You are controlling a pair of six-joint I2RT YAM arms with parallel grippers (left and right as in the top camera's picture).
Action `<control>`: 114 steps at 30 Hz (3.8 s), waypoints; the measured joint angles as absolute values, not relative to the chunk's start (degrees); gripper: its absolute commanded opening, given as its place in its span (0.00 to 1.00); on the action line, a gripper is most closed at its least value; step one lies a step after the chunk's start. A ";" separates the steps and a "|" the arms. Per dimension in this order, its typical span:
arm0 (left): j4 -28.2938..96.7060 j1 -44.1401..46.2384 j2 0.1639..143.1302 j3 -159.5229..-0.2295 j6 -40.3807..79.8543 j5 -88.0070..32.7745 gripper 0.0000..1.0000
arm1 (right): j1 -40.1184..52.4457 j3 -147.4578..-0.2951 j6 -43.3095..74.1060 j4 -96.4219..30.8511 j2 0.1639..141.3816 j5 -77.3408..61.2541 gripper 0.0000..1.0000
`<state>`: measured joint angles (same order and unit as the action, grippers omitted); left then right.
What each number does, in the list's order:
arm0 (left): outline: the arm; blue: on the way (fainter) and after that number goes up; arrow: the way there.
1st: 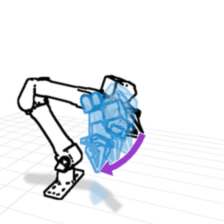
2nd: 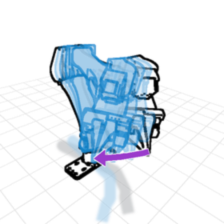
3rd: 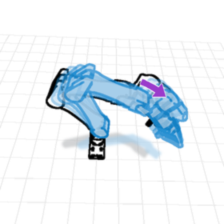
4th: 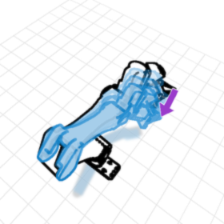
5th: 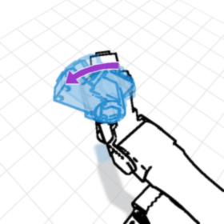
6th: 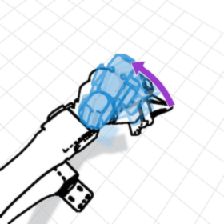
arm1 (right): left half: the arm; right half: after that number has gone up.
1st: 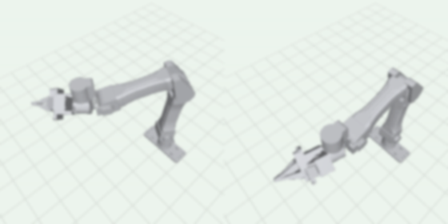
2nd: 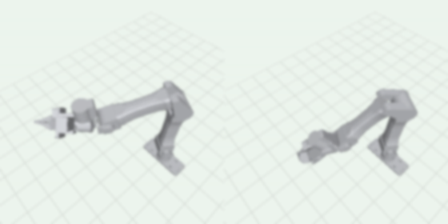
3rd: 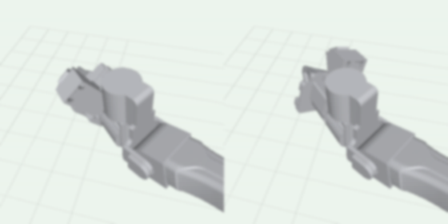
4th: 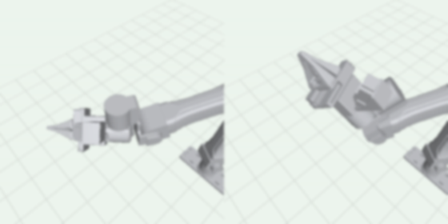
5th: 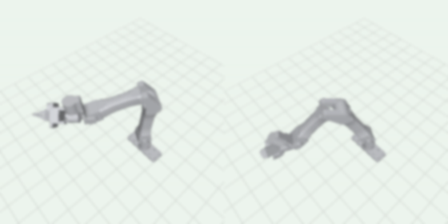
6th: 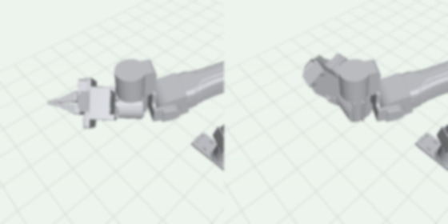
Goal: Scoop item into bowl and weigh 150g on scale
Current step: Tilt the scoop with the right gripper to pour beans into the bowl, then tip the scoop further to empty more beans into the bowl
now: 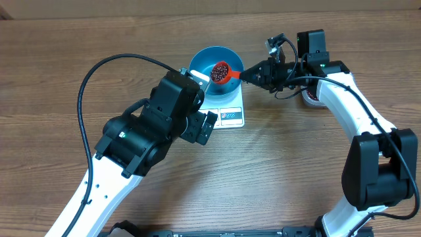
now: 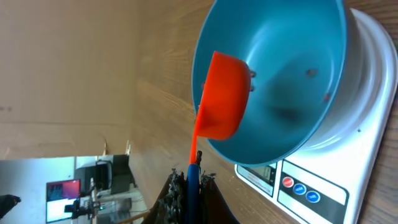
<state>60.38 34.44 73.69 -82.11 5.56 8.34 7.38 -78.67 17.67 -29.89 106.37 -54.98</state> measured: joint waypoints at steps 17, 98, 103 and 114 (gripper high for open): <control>60.38 34.44 73.69 -82.11 5.56 8.34 1.00 | 8.34 -78.74 11.60 -32.16 102.15 -46.57 0.04; 60.38 34.44 73.69 -82.11 5.56 8.34 1.00 | 13.13 -78.87 5.82 -36.97 96.25 -32.62 0.04; 60.38 34.44 73.69 -82.11 5.56 8.34 1.00 | 13.13 -78.87 5.98 -36.95 96.25 -32.58 0.04; 60.36 34.44 73.69 -82.11 5.56 8.34 1.00 | 13.13 -78.87 7.46 -33.95 96.27 -31.92 0.04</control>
